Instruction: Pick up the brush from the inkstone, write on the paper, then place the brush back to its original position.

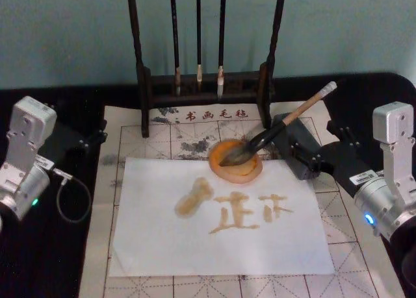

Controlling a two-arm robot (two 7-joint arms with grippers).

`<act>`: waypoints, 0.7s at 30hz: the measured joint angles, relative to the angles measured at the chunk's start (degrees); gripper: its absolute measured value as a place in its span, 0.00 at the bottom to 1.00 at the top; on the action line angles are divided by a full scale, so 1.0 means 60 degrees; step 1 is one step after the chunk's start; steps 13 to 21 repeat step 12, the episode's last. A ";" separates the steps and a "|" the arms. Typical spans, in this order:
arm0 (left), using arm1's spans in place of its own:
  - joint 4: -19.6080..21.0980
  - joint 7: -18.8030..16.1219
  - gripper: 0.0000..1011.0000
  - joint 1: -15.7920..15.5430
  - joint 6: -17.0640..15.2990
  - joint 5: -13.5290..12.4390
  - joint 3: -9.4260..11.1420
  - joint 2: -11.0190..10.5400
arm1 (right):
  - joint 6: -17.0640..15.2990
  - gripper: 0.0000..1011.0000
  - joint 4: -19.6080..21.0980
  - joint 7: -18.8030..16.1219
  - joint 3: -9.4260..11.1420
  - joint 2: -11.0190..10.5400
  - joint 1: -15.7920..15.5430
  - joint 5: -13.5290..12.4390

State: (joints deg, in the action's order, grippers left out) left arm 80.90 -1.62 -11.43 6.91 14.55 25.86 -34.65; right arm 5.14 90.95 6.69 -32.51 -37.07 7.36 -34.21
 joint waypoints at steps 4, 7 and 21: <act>0.0000 0.0000 0.99 0.0000 0.0000 0.0000 0.0000 0.0000 | 0.0000 0.99 0.0000 0.0000 0.0000 0.0000 0.0001 0.0000; 0.0000 0.0000 0.99 -0.0001 0.0000 0.0000 0.0000 0.0000 | 0.0000 0.99 0.0000 0.0000 0.0000 0.0000 0.0000 0.0000; 0.0000 0.0000 0.99 0.0000 0.0000 0.0000 0.0000 0.0000 | 0.0001 0.99 -0.0001 0.0000 0.0000 0.0000 0.0000 0.0001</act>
